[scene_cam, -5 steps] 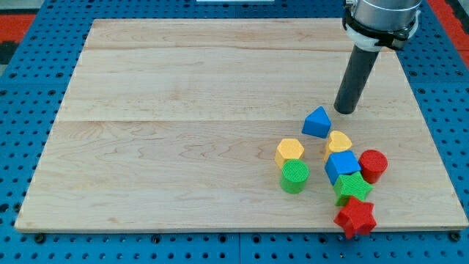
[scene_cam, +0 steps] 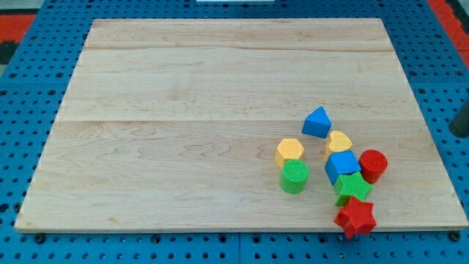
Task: Move the arm to the bottom right corner
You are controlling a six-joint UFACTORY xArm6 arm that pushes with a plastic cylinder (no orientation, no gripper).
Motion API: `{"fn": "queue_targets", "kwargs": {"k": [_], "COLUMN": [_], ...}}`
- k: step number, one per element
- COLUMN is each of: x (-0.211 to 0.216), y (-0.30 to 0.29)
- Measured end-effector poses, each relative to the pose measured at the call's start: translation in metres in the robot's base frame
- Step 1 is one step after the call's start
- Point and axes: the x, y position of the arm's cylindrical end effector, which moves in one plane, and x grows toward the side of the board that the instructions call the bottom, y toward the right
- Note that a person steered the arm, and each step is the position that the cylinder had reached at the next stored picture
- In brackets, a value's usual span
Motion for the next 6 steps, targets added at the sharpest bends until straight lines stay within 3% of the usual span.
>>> {"fn": "queue_targets", "kwargs": {"k": [3, 4, 6], "x": [0.128, 0.128, 0.128], "y": [-0.032, -0.06, -0.182]}}
